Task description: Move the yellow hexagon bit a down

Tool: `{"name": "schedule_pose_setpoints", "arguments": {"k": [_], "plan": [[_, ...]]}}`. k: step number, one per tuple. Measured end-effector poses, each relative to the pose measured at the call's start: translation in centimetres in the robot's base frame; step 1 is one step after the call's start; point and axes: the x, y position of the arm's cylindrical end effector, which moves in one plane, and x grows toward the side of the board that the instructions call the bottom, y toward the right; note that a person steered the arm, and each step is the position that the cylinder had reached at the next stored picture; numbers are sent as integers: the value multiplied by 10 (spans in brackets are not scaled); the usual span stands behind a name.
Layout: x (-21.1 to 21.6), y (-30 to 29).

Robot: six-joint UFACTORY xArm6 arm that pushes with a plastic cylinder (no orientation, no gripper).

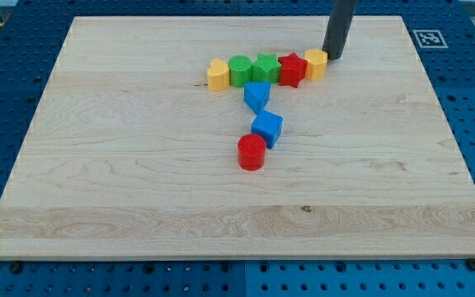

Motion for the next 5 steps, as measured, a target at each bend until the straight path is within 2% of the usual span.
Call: {"name": "schedule_pose_setpoints", "arguments": {"k": [2, 5], "plan": [[-1, -18], [29, -16]]}}
